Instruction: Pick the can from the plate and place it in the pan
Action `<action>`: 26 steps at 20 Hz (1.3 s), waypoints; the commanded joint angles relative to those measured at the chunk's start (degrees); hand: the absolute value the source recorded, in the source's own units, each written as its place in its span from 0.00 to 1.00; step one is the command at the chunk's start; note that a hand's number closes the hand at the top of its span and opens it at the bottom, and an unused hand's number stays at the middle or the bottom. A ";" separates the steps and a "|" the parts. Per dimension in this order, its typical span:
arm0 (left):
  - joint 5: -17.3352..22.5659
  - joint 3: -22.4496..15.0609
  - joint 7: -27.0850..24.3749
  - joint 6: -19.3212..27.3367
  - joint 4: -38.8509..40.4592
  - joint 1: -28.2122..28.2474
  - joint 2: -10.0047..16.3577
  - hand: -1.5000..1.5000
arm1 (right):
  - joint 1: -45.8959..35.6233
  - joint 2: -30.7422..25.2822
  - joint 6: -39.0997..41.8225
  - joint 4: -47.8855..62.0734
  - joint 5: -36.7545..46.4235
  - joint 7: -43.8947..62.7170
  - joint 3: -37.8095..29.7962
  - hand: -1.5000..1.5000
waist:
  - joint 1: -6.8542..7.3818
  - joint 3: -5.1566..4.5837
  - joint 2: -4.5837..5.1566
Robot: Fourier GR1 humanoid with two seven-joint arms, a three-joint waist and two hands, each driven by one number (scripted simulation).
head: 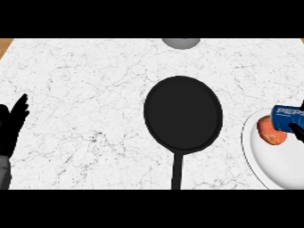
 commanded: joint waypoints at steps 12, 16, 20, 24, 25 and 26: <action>-0.65 0.89 1.65 -1.52 -0.17 -1.84 0.56 0.50 | -17.09 20.33 -0.40 5.87 1.61 25.28 12.86 1.00 | 0.48 0.01 0.12; -3.56 -1.79 2.94 2.35 -1.79 -1.96 -3.22 0.50 | -24.03 24.04 -8.37 20.12 7.11 23.39 15.54 1.00 | 1.01 0.05 0.30; -0.79 1.24 2.67 -1.52 -0.01 -4.07 0.23 0.50 | -24.84 27.68 -13.69 29.75 9.46 21.41 17.10 1.00 | 0.93 0.04 0.38; -0.93 0.46 1.52 -2.64 -0.73 -2.54 0.00 0.50 | -30.80 29.14 -20.76 45.99 10.33 15.93 14.94 1.00 | 1.79 0.07 0.63; -1.67 0.02 2.11 -1.07 -2.62 -0.90 -1.30 0.50 | -33.47 29.38 -19.57 48.01 8.93 15.76 14.59 1.00 | 1.71 0.07 0.49; -0.76 0.38 2.44 -1.80 -2.59 -1.91 -1.11 0.50 | -31.67 29.40 -24.61 49.99 5.95 16.53 19.63 1.00 | 2.26 0.08 0.57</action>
